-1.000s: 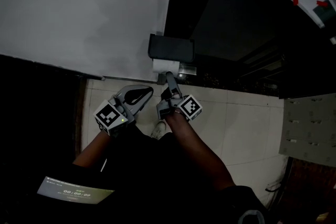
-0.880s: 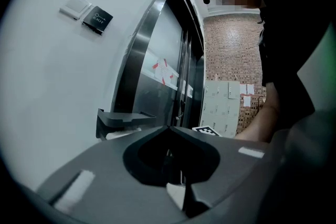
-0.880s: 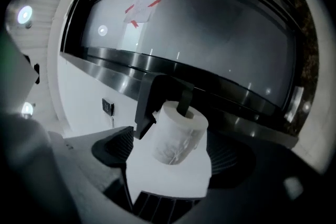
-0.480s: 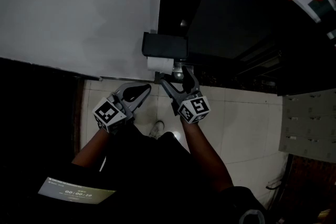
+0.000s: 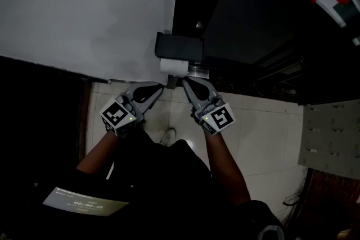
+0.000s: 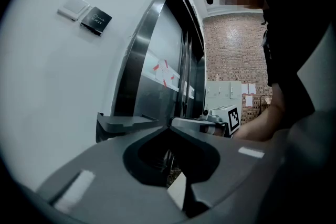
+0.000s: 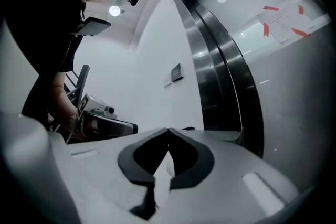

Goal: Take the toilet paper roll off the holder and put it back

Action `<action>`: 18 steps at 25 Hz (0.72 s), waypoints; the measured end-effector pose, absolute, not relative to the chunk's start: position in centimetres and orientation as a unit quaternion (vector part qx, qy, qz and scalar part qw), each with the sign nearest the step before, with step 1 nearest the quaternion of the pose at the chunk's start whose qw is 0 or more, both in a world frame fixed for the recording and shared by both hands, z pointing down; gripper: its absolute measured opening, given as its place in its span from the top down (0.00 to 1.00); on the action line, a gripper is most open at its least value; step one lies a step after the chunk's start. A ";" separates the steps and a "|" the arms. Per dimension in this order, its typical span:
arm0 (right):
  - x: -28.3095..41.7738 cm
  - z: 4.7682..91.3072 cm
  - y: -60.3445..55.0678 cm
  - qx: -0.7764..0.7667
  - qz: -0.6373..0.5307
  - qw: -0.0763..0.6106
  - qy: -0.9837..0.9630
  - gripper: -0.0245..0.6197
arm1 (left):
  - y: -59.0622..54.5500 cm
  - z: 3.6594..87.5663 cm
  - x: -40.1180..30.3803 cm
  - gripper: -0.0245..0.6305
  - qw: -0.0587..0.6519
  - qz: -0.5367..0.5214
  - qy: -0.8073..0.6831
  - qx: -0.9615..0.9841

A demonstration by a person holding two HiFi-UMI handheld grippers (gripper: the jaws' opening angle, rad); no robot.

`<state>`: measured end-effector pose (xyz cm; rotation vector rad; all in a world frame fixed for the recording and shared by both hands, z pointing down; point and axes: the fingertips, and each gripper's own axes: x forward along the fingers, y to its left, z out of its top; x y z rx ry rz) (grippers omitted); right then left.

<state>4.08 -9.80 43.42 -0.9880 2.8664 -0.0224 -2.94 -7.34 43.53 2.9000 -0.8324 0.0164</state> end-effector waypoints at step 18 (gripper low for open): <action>3.1 45.3 -10.0 -0.326 -0.034 0.030 0.944 0.96 | -7.2 44.1 -3.0 0.96 0.063 0.016 -0.272 0.960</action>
